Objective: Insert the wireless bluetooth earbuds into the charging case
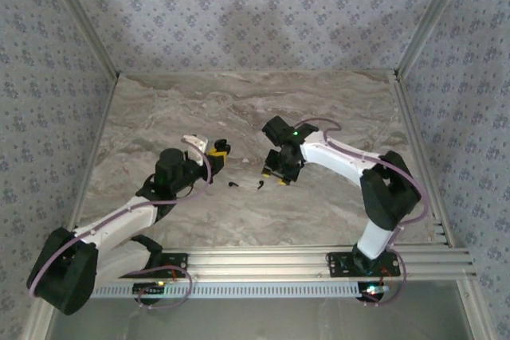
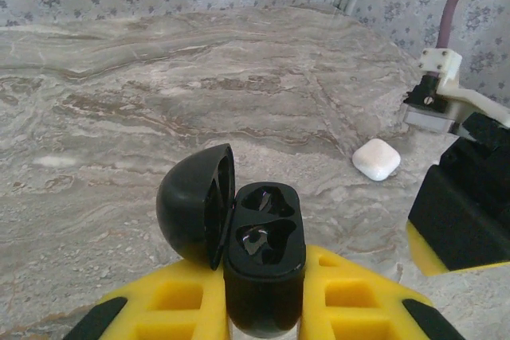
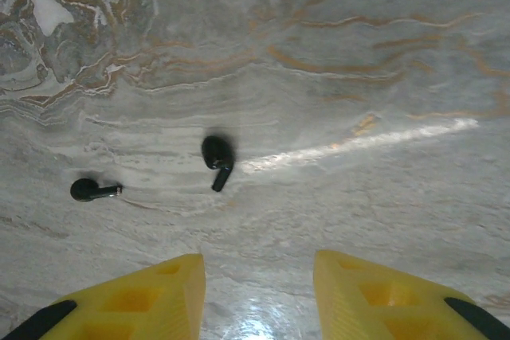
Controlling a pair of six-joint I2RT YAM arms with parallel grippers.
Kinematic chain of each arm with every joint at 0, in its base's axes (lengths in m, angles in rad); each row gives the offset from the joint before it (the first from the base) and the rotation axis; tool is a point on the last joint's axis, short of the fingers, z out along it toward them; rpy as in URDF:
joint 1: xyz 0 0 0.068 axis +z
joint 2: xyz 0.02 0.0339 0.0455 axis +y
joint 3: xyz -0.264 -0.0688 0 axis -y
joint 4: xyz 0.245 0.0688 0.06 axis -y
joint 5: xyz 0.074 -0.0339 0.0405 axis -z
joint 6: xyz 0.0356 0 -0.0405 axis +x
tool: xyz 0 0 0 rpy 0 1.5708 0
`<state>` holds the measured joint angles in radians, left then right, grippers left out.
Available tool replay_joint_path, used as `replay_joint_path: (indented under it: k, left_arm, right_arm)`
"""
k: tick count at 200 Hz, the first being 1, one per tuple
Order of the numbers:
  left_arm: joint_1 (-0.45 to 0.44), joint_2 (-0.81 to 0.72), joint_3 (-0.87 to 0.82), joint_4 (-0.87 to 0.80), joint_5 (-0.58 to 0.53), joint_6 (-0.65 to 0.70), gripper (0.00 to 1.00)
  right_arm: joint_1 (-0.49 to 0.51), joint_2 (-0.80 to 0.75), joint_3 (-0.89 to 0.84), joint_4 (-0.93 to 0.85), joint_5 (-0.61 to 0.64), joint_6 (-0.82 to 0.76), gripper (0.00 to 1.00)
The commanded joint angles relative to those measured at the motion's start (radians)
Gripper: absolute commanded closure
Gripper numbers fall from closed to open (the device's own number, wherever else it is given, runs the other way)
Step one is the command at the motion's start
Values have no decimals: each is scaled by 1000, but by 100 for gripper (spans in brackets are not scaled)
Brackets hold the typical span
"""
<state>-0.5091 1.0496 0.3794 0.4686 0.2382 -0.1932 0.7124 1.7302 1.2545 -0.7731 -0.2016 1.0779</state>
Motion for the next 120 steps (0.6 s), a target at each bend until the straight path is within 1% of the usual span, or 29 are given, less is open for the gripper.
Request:
replay_joint_path:
  k: [1, 95, 120]
  left_arm:
    - [20, 3, -8, 36, 4, -11, 81]
    - [37, 17, 1, 35, 19, -14, 81]
    - [43, 15, 3, 35, 19, -16, 81]
  right_arm:
    - [14, 54, 52, -6, -25, 18, 59]
    - [23, 220, 109, 28, -90, 14, 62]
    - [24, 247, 131, 26, -98, 6, 64]
